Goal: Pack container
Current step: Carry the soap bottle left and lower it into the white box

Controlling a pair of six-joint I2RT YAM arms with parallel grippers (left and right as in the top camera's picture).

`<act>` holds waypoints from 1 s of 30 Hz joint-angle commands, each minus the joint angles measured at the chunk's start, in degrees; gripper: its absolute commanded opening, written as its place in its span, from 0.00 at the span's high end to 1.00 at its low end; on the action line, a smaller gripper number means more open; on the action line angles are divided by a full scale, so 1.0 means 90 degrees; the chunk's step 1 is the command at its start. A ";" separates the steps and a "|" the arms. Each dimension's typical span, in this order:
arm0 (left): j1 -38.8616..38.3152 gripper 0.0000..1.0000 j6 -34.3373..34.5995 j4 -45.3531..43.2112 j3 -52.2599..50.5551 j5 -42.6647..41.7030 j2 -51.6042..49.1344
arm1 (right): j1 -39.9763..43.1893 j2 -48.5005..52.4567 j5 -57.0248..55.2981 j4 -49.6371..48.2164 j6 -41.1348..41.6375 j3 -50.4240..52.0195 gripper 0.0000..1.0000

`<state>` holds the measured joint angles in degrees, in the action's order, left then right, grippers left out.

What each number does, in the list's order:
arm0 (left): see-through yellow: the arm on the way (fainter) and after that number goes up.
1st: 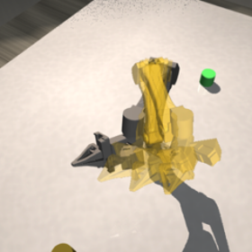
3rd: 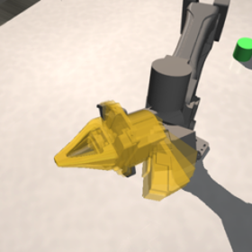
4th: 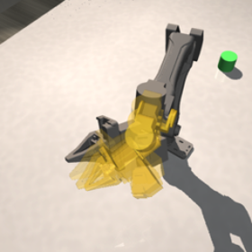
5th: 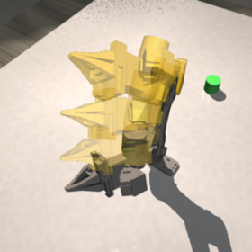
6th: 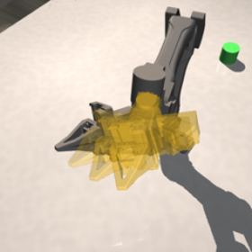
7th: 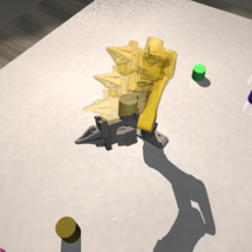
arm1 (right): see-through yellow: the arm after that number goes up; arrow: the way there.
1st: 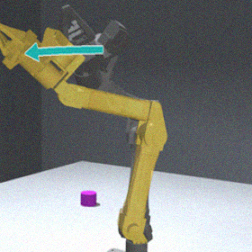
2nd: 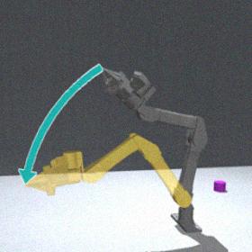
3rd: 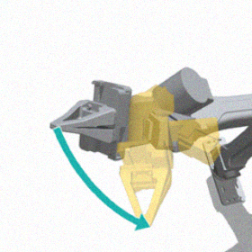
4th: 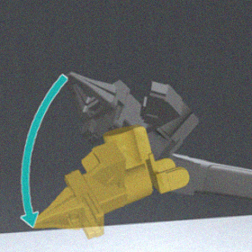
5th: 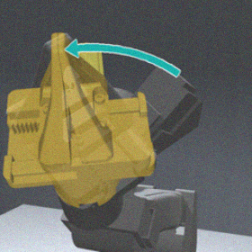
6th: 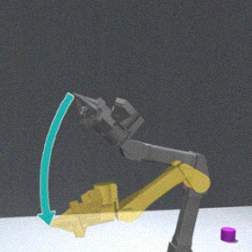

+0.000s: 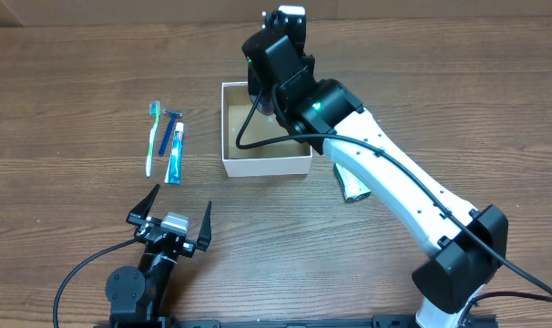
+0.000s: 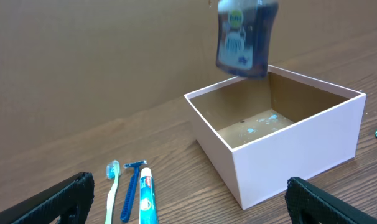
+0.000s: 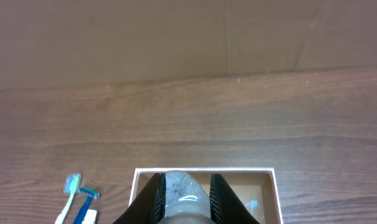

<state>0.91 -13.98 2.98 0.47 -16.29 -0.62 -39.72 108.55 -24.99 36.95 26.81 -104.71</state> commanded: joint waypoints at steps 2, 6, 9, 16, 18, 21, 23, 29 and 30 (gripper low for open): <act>0.0075 0.00 -0.0114 -0.0019 -0.0022 0.0017 0.0041 | -0.0051 0.0386 -0.0049 -0.0255 0.0471 0.0024 0.96; 0.0075 0.00 -0.0114 -0.0019 -0.0022 0.0017 0.0041 | -0.0121 0.0831 -0.0109 -0.0374 0.0799 0.0024 0.96; 0.0075 0.00 -0.0114 -0.0019 -0.0022 0.0017 0.0041 | -0.0226 0.1115 -0.0437 -0.0474 0.1076 0.0024 0.96; 0.0075 0.00 -0.0117 -0.0019 -0.0022 0.0017 0.0041 | -0.0306 0.1265 -0.0770 -0.0916 0.1027 0.0024 0.96; 0.0075 0.00 -0.0114 -0.0019 -0.0022 0.0017 0.0041 | -0.0306 0.1270 -0.0794 -0.0969 0.1025 0.0024 0.96; 0.0075 0.00 -0.0117 -0.0022 -0.0022 0.0017 0.0041 | -0.0306 0.1338 -0.0865 -0.0988 0.1020 0.0024 0.96; 0.0075 0.00 -0.0114 -0.0022 -0.0022 0.0017 0.0041 | -0.0306 0.1426 -0.0860 -0.1001 0.1020 0.0024 0.96; 0.0075 0.00 -0.0114 -0.0022 -0.0022 0.0017 0.0041 | -0.0306 0.1683 -0.0765 -0.1008 0.0981 0.0024 0.96; 0.0075 0.00 -0.0114 -0.0022 -0.0022 0.0017 0.0041 | -0.0313 0.1685 -0.0765 -0.1027 0.0979 0.0024 0.96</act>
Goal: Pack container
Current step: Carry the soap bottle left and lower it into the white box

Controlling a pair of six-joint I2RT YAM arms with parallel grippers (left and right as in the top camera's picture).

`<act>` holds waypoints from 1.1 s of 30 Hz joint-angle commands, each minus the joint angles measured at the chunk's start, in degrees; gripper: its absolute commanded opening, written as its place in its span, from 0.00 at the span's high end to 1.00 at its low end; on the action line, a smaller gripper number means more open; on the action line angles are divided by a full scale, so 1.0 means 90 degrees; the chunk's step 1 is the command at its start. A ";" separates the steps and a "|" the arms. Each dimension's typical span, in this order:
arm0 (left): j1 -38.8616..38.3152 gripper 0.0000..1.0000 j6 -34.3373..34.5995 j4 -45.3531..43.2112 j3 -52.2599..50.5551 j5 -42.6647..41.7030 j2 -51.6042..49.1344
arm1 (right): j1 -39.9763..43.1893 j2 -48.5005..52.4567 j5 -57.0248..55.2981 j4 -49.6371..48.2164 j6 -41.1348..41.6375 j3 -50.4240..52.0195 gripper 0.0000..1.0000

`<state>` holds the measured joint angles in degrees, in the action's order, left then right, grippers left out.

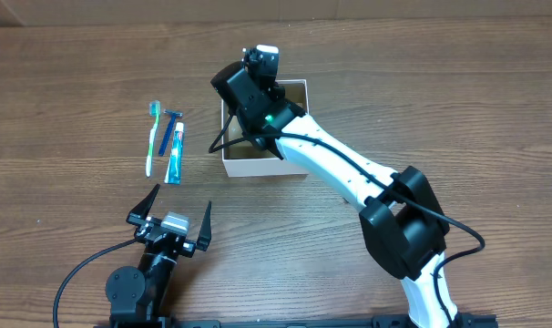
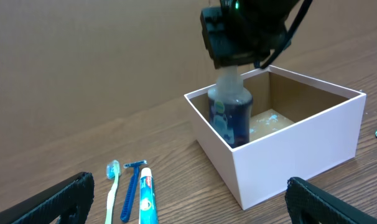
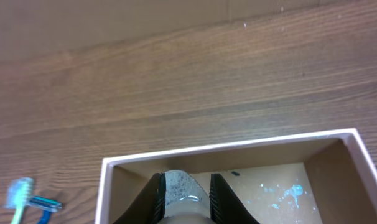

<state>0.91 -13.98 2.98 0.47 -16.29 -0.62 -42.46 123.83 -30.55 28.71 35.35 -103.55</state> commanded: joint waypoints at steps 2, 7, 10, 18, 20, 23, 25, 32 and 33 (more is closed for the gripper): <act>0.0075 0.00 -0.0114 -0.0019 -0.0022 0.0017 0.0041 | -0.0010 -0.0012 -0.0146 -0.0131 0.0029 -0.0104 0.96; 0.0075 0.00 -0.0114 -0.0022 -0.0022 0.0017 0.0041 | -0.0010 -0.0005 -0.0022 -0.0136 0.0029 -0.0104 0.95; 0.0075 0.00 -0.0114 -0.0019 -0.0022 0.0017 0.0041 | -0.0024 -0.0005 0.0049 -0.0136 0.0029 -0.0104 0.81; 0.0075 0.00 -0.0114 -0.0019 -0.0022 0.0017 0.0041 | -0.0027 -0.0005 0.0311 -0.0158 0.0027 -0.0104 0.56; 0.0075 0.00 -0.0114 -0.0019 -0.0022 0.0017 0.0041 | -0.0027 -0.0005 0.0313 -0.0182 0.0002 -0.0117 0.48; 0.0075 0.00 -0.0114 -0.0022 -0.0022 0.0017 0.0041 | -0.0034 -0.0005 0.0537 -0.0311 -0.0350 -0.0148 0.38; 0.0075 0.00 -0.0114 -0.0019 -0.0022 0.0017 0.0041 | -0.0039 -0.0005 0.0719 -0.0301 -0.0549 -0.0277 0.34; 0.0075 0.00 -0.0114 -0.0019 -0.0022 0.0017 0.0041 | -0.0039 -0.0007 0.1309 0.0595 -0.0988 -0.1615 0.27; 0.0075 0.00 -0.0114 -0.0019 -0.0022 0.0017 0.0041 | -0.0039 -0.0007 0.1353 0.0816 -0.1035 -0.1875 0.23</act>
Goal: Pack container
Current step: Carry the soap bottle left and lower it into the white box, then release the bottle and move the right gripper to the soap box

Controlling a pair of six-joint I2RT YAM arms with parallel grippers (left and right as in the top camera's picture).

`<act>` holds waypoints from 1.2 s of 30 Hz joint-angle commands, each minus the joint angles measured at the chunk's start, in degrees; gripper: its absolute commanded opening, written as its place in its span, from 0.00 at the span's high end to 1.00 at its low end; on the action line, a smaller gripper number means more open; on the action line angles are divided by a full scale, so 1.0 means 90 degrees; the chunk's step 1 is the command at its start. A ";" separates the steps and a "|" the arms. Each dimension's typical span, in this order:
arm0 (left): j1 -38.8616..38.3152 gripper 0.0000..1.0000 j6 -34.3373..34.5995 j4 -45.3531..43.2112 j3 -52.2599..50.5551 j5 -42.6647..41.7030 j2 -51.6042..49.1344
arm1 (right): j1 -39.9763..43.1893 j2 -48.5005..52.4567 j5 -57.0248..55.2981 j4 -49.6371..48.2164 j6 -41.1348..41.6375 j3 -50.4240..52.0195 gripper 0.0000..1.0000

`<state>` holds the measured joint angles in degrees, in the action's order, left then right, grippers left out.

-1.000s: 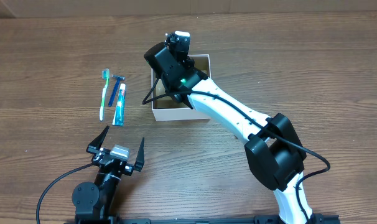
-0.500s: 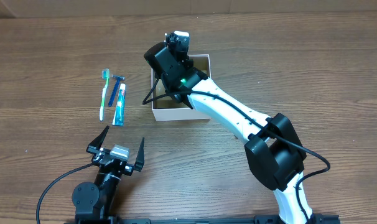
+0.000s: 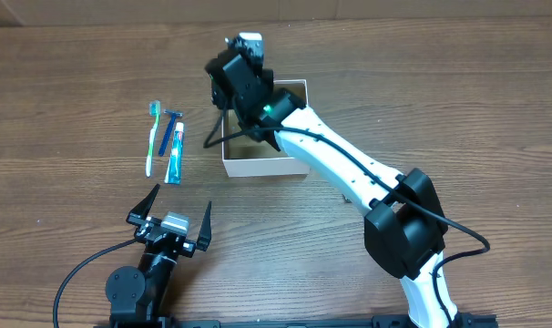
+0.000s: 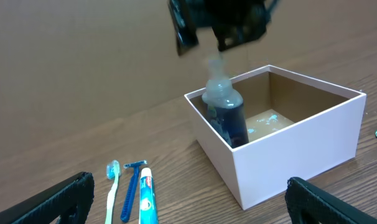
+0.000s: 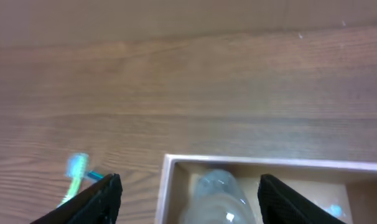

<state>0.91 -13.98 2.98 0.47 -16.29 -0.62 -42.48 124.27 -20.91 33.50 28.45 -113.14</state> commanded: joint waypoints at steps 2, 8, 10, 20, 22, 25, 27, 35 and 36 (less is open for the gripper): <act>0.0075 0.00 -0.0114 -0.0019 -0.0022 0.0017 0.0041 | -0.0034 -0.0056 0.0338 0.1061 -0.0355 -0.1554 0.13; 0.0075 0.00 -0.0114 -0.0022 -0.0022 0.0017 0.0041 | 0.0525 -0.0056 0.0333 0.4233 -0.0359 -0.3711 0.00; 0.0075 0.00 -0.0114 -0.0019 -0.0022 0.0017 0.0041 | 0.0945 -0.0056 0.0338 0.5185 -0.0357 -0.4153 0.00; 0.0075 0.00 -0.0114 -0.0022 -0.0022 0.0017 0.0041 | 0.2919 -0.0056 0.1821 0.7062 -0.1163 -0.3978 0.00; 0.0075 0.00 -0.0114 -0.0019 -0.0022 0.0017 0.0041 | 0.3089 -0.0056 0.2191 0.7062 -0.1292 -0.3575 0.00; 0.0075 0.00 -0.0114 -0.0019 -0.0022 0.0017 0.0041 | 0.3150 -0.0056 0.2290 0.7060 -0.1426 -0.2667 0.00; 0.0075 0.00 -0.0114 -0.0022 -0.0022 0.0017 0.0041 | 0.3121 -0.0056 0.2293 0.7040 -0.1596 -0.2079 0.00; 0.0075 0.00 -0.0114 -0.0019 -0.0022 0.0017 0.0041 | 0.3075 -0.0056 0.2960 0.6249 -0.2108 -0.0104 0.00; 0.0075 0.00 -0.0114 -0.0022 -0.0022 0.0017 0.0041 | 0.3058 -0.0056 0.3055 0.6120 -0.2159 0.0129 0.00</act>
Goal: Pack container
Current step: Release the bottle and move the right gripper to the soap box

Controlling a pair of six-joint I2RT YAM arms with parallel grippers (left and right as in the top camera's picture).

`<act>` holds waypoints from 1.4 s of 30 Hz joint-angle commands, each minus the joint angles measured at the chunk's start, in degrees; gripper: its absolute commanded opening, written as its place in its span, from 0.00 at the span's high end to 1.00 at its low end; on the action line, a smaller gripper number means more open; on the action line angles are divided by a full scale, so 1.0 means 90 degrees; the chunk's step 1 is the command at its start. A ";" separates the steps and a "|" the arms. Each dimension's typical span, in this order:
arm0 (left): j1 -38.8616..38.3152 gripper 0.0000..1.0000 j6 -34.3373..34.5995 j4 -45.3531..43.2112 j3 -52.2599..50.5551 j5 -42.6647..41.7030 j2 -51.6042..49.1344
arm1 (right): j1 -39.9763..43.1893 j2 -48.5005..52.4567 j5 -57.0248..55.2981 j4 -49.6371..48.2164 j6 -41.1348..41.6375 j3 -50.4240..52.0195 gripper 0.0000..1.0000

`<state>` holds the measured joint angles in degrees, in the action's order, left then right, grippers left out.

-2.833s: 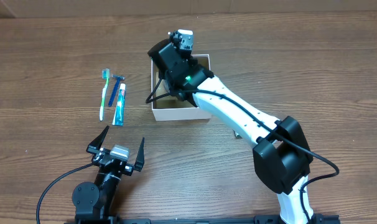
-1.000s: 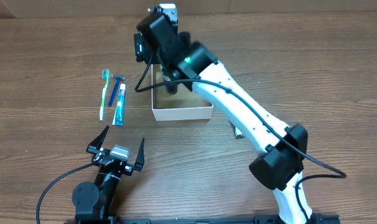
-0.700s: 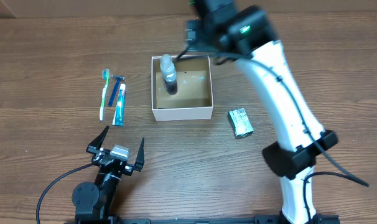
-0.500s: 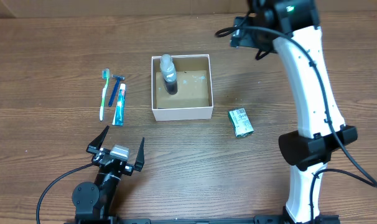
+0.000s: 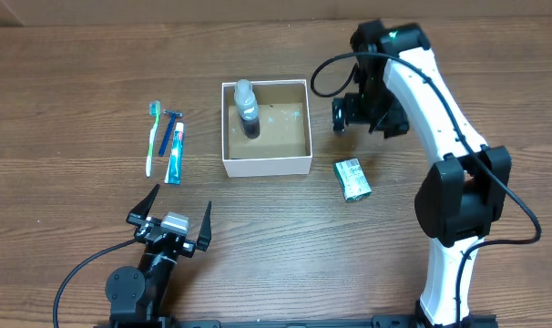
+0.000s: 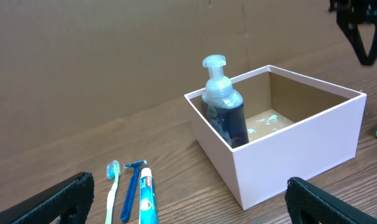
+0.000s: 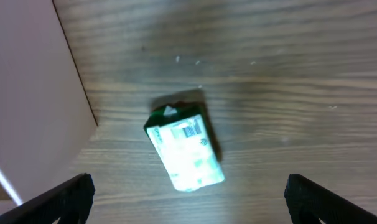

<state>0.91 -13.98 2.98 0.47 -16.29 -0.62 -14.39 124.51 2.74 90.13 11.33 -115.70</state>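
Note:
A white open box (image 5: 267,164) sits mid-table; a dark blue pump bottle (image 5: 247,107) stands upright in its left end, also in the left wrist view (image 6: 224,111). A green-and-white packet (image 5: 352,178) lies on the wood right of the box; the right wrist view has it (image 7: 184,148) straight below. My right gripper (image 7: 185,199) hovers open above that packet, holding nothing. A toothbrush (image 5: 151,137), blue razor (image 5: 168,128) and toothpaste tube (image 5: 174,153) lie left of the box. My left gripper (image 6: 188,199) rests open near the front edge.
The box's right wall (image 7: 27,93) fills the left side of the right wrist view. The right arm (image 5: 422,82) arcs over the table's right half. Bare wood lies around the packet and in front of the box.
My right gripper was open just over the bottle at the box's left end; it is now to the right of the box, open above the green packet. The bottle stays in the box.
My right gripper held the pump bottle above the box. Then it had the bottle lowered into the box's left end. Then it was open above the standing bottle. Now it hangs over the green packet. The left arm stayed put.

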 commanded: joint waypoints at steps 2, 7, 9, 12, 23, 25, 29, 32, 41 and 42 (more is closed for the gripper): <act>0.0075 0.00 -0.0114 -0.0022 -0.0022 0.0017 0.0041 | -0.0085 -0.0087 0.0449 -0.0291 -0.0277 0.0702 0.00; 0.0075 0.00 -0.0114 -0.0019 -0.0022 0.0017 0.0041 | -0.0109 -0.0172 0.0610 -0.0724 -0.0483 0.1586 0.00; 0.0075 0.00 -0.0114 -0.0019 -0.0022 0.0017 0.0041 | -0.0107 -0.0216 0.0634 -0.1083 -0.0481 0.2106 0.00; 0.0075 0.00 -0.0117 -0.0019 -0.0022 0.0017 0.0041 | -0.0109 -0.0216 0.0729 -0.1511 -0.0508 0.2667 0.00; 0.0075 0.00 -0.0114 -0.0022 -0.0022 0.0017 0.0041 | -0.0109 -0.0216 0.0826 -0.2263 -0.0648 0.3558 0.02; 0.0075 0.00 -0.0114 -0.0019 -0.0022 0.0017 0.0041 | -0.0109 -0.0216 0.0738 -0.2365 -0.0648 0.3660 0.10; 0.0075 0.00 -0.0114 -0.0019 -0.0022 0.0017 0.0041 | -0.0109 -0.0216 -0.0019 -0.2793 -0.0644 0.3985 0.23; 0.0075 0.00 -0.0114 -0.0022 -0.0022 0.0017 0.0041 | -0.0109 -0.0216 -0.0495 -0.3249 -0.0644 0.4308 0.24; 0.0075 0.00 -0.0114 -0.0019 -0.0022 0.0017 0.0041 | -0.0109 -0.0214 -0.0916 -0.4131 -0.0614 0.4359 0.59; 0.0075 0.00 -0.0114 -0.0019 -0.0022 0.0017 0.0041 | -0.0109 -0.0216 -0.0911 -0.4129 -0.0595 0.4359 0.58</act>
<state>0.91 -13.98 2.98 0.47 -16.29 -0.62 -15.75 117.51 -2.59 54.41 5.65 -79.31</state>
